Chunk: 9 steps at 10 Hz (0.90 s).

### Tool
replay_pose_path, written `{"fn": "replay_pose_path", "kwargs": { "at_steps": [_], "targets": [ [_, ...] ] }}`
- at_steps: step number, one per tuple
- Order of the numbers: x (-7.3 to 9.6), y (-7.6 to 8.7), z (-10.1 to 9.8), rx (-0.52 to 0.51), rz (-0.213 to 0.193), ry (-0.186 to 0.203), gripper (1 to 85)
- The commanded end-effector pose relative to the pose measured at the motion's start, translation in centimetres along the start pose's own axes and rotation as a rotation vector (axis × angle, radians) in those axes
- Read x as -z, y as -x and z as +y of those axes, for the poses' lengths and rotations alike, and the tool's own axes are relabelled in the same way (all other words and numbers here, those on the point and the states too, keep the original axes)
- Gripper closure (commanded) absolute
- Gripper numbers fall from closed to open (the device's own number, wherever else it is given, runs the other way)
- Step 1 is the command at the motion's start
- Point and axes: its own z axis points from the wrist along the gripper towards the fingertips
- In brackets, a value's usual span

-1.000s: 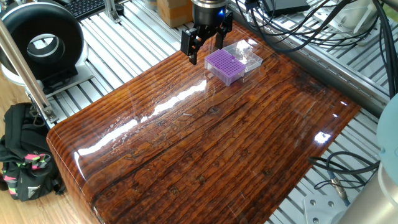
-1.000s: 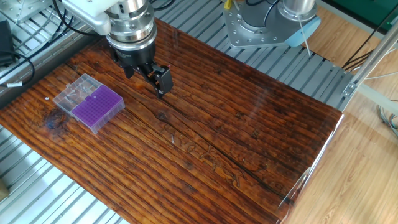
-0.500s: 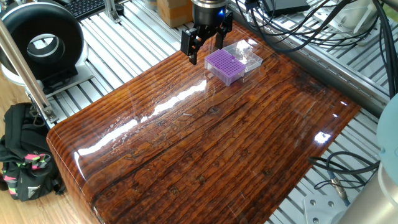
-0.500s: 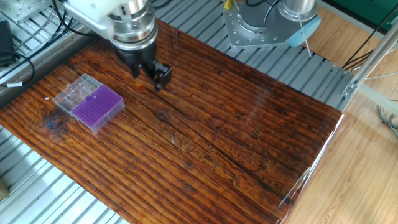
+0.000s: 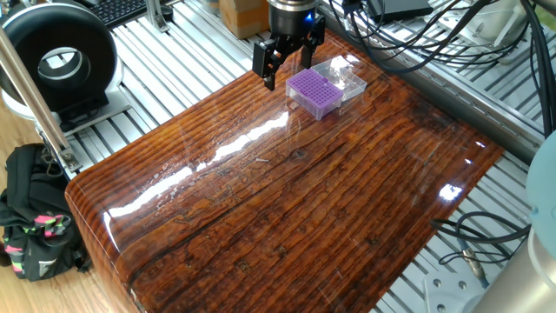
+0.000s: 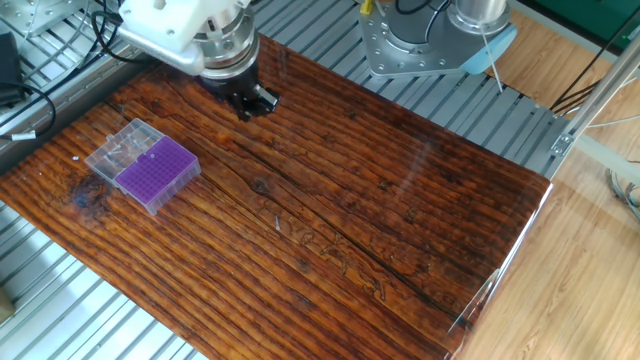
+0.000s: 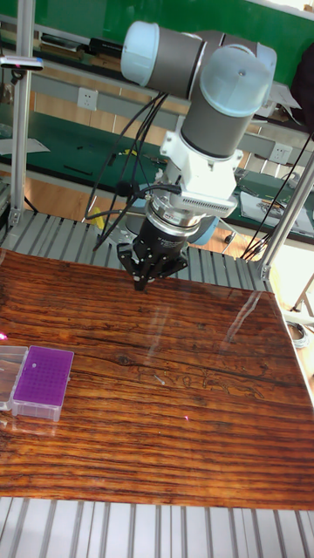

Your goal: Insert a small pipette tip into the holder for small pipette tips

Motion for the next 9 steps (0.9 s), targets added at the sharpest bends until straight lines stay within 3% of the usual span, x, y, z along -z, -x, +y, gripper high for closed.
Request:
{"fn": "replay_pose_path", "kwargs": {
  "at_steps": [1,3,4,6,8,9],
  "targets": [
    [0.0,1.9,0.2,0.048,-0.077,0.014,84.7],
    [-0.7,2.4,0.6,0.089,-0.099,0.004,84.7],
    [-1.3,3.4,1.3,0.109,-0.139,0.004,84.7],
    [-2.6,5.3,5.1,0.101,-0.221,0.062,84.7],
    [-3.1,5.0,5.9,0.102,-0.21,0.067,84.7],
    [-3.1,5.6,6.5,0.103,-0.237,0.075,84.7]
  ]
}}
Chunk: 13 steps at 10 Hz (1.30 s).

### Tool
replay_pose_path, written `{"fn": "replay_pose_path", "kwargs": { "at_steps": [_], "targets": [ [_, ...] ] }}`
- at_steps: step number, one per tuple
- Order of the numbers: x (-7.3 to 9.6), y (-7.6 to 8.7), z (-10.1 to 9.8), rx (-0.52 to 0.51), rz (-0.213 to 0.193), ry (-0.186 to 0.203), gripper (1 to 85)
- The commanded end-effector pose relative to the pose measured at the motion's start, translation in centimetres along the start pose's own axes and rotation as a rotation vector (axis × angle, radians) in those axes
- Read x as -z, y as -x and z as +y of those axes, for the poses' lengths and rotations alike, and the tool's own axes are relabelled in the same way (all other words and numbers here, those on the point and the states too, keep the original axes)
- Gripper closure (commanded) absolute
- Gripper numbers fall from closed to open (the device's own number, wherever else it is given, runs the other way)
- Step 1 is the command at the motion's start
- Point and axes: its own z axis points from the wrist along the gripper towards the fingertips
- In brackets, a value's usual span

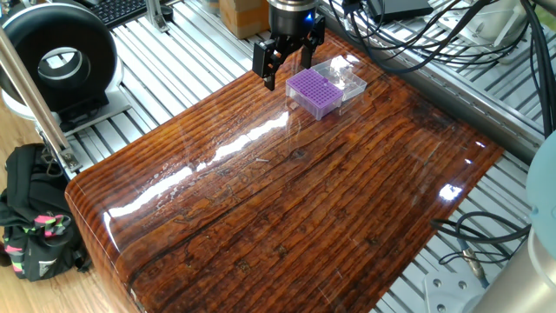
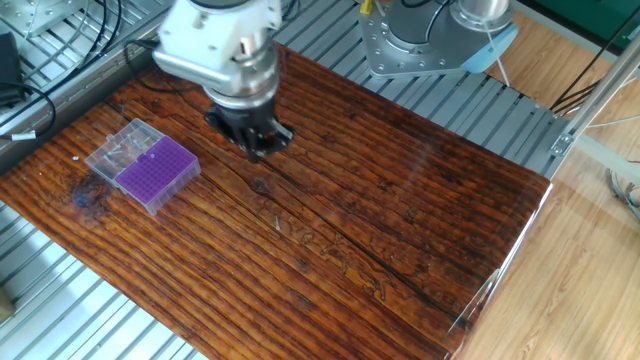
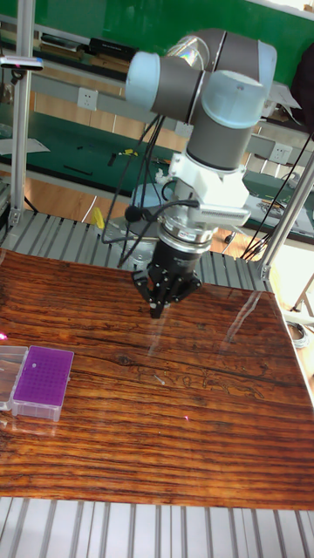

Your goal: Insert a small pipette tip into the holder for small pipette tips

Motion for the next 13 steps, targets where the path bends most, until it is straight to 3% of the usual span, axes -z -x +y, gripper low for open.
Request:
{"fn": "replay_pose_path", "kwargs": {
  "at_steps": [1,2,5,6,8,11,13],
  "targets": [
    [-0.8,2.1,2.5,0.022,-0.09,0.047,84.7],
    [-0.9,2.4,2.9,0.033,-0.104,0.053,84.7],
    [-1.7,0.8,0.8,0.044,-0.057,-0.064,84.7],
    [-1.9,0.6,1.1,0.05,-0.052,-0.067,84.7],
    [-2.2,1.2,2.4,0.074,-0.081,-0.035,84.7],
    [-2.4,1.1,2.0,0.076,-0.084,-0.046,84.7],
    [-2.7,0.8,2.2,0.086,-0.079,-0.022,84.7]
  ]
}}
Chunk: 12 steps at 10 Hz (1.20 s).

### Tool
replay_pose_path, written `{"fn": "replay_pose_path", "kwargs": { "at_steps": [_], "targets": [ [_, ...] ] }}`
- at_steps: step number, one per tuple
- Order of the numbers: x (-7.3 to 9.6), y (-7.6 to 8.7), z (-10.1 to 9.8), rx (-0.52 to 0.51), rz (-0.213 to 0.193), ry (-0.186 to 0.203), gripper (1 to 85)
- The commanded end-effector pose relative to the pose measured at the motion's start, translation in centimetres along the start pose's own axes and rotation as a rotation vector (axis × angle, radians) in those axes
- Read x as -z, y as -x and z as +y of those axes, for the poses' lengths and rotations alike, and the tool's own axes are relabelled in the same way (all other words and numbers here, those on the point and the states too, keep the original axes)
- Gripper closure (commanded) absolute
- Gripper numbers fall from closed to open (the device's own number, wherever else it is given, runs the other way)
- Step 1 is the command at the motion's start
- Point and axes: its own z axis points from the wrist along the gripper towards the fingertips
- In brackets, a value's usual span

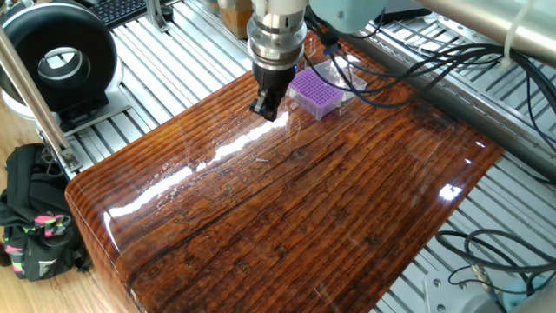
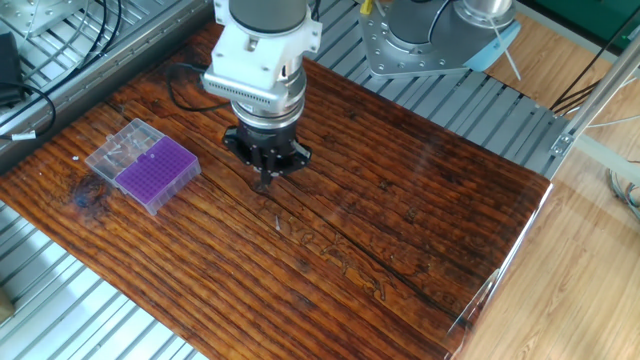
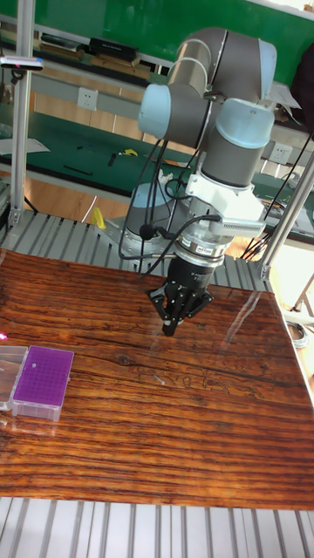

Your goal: Insert a small pipette tip into the holder for small pipette tips

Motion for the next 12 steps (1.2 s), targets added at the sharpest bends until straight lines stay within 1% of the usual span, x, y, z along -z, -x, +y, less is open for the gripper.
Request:
{"fn": "replay_pose_path", "kwargs": {
  "at_steps": [1,2,3,4,5,6,7,8,9,10,11,12],
  "targets": [
    [0.0,-0.3,0.2,0.003,0.011,0.013,84.7],
    [0.3,-0.5,-0.2,0.003,0.022,-0.007,84.7],
    [0.5,-0.6,0.6,-0.004,0.036,0.013,84.7],
    [0.7,-1.8,1.6,-0.019,0.084,0.042,84.7],
    [0.7,-3.0,1.7,-0.019,0.13,0.044,84.7],
    [0.5,-3.5,1.5,-0.012,0.143,0.028,84.7],
    [0.5,-3.6,2.0,-0.011,0.14,0.034,84.7],
    [0.4,-4.1,2.5,-0.014,0.158,0.043,84.7],
    [0.1,-4.6,1.4,0.008,0.168,0.012,84.7],
    [-0.1,-4.5,1.5,0.051,0.156,0.025,84.7],
    [0.1,-4.6,2.2,0.082,0.166,0.053,84.7],
    [0.2,-4.8,2.2,0.108,0.176,0.055,84.7]
  ]
}}
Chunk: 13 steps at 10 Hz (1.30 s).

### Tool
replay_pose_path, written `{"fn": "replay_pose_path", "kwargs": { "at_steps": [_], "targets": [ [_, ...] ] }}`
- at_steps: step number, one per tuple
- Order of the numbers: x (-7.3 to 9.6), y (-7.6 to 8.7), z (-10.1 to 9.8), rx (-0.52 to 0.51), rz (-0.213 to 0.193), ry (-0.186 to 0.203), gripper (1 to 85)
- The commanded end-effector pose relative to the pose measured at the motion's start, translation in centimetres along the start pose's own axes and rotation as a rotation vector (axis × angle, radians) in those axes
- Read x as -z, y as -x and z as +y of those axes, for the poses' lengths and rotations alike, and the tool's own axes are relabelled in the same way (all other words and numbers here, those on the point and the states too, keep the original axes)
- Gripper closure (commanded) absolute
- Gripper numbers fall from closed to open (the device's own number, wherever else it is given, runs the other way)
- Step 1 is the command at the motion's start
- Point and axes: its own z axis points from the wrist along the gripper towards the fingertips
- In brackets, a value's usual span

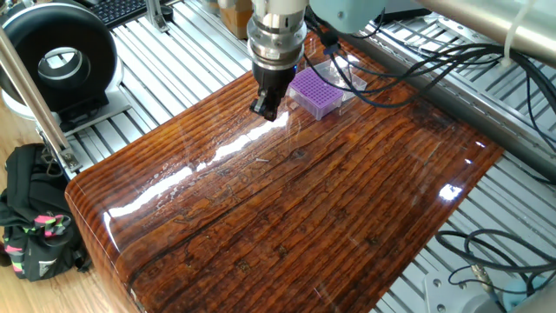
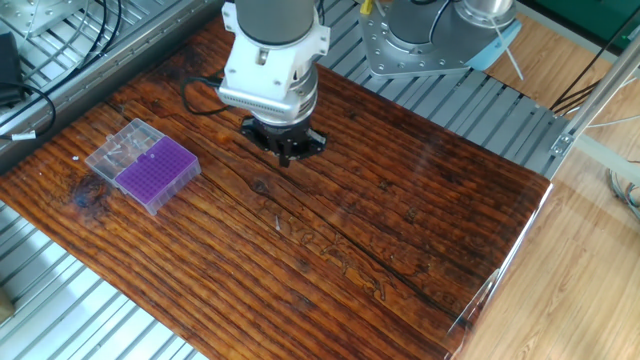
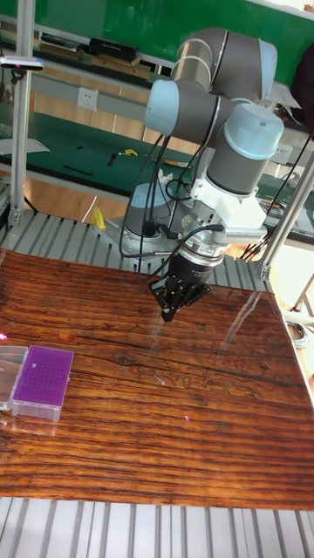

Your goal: Insert a small pipette tip into the holder for small pipette tips

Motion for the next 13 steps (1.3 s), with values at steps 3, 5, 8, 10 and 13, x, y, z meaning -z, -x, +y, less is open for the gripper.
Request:
{"fn": "replay_pose_path", "kwargs": {
  "at_steps": [3,5,8,10,13],
  "targets": [
    [0.0,-0.7,-0.4,0.053,0.025,-0.024,84.7],
    [0.0,-0.6,0.2,0.045,0.022,-0.002,84.7],
    [0.8,-6.4,-0.4,0.14,0.247,-0.004,84.7],
    [2.5,-8.6,-6.8,0.214,0.368,-0.241,84.7],
    [1.7,-10.4,-8.9,0.254,0.353,-0.265,84.7]
  ]
}}
